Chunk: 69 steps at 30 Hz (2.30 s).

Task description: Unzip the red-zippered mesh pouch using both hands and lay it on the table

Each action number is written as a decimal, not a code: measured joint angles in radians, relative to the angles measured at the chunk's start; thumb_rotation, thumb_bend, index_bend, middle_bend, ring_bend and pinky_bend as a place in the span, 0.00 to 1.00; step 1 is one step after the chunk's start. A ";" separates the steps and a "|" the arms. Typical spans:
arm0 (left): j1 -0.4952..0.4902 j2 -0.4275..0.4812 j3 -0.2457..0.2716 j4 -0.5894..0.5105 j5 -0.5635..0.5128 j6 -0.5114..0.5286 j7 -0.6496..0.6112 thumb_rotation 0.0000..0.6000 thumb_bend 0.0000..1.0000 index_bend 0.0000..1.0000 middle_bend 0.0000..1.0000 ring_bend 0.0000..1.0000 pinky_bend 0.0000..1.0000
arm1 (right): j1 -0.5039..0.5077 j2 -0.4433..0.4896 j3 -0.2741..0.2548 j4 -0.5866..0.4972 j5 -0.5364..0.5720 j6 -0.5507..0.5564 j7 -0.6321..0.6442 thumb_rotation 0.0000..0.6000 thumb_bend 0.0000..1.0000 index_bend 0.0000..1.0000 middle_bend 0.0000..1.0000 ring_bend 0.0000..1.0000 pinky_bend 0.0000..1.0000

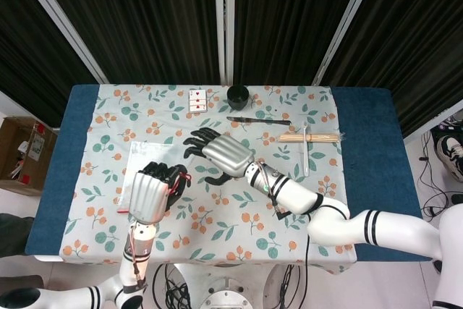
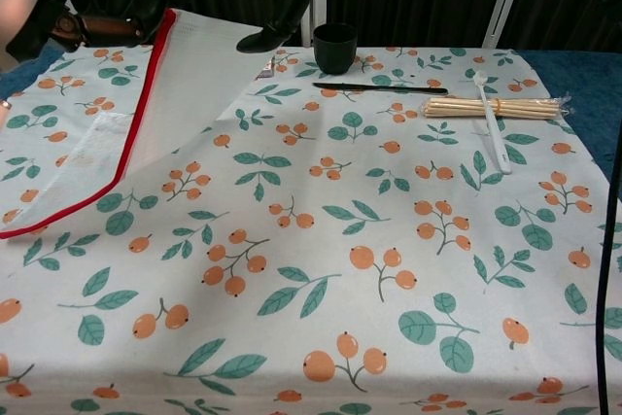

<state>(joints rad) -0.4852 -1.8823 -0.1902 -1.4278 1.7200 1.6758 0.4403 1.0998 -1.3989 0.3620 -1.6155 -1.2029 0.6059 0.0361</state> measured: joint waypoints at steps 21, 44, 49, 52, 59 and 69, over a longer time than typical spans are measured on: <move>0.016 -0.002 -0.023 0.004 -0.017 0.001 -0.032 1.00 0.46 0.72 0.80 0.70 0.70 | 0.067 -0.116 0.000 0.161 -0.060 -0.037 0.255 1.00 0.44 0.70 0.29 0.04 0.02; 0.049 -0.016 -0.024 0.036 -0.053 0.012 -0.103 1.00 0.46 0.72 0.80 0.70 0.70 | 0.085 -0.089 0.048 0.158 -0.021 -0.006 0.353 1.00 0.48 0.89 0.39 0.10 0.05; 0.050 -0.019 -0.022 0.035 -0.056 0.006 -0.110 1.00 0.46 0.72 0.80 0.70 0.70 | 0.078 -0.090 0.050 0.153 -0.014 0.016 0.360 1.00 0.48 0.89 0.39 0.11 0.05; 0.049 -0.021 -0.021 0.038 -0.057 0.001 -0.110 1.00 0.46 0.72 0.80 0.70 0.70 | 0.075 -0.092 0.053 0.152 -0.012 0.033 0.361 1.00 0.48 0.89 0.39 0.11 0.05; 0.052 -0.026 -0.016 0.059 -0.066 -0.008 -0.119 1.00 0.46 0.72 0.79 0.70 0.70 | 0.060 -0.080 0.061 0.139 -0.006 0.069 0.365 1.00 0.48 0.89 0.39 0.11 0.05; 0.068 -0.027 -0.001 0.133 -0.112 -0.045 -0.142 1.00 0.46 0.72 0.79 0.70 0.70 | 0.006 -0.028 0.060 0.092 -0.031 0.123 0.407 1.00 0.48 0.90 0.40 0.12 0.05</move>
<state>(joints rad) -0.4173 -1.9091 -0.1913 -1.2947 1.6083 1.6307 0.2978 1.1061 -1.4270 0.4225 -1.5230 -1.2339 0.7290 0.4429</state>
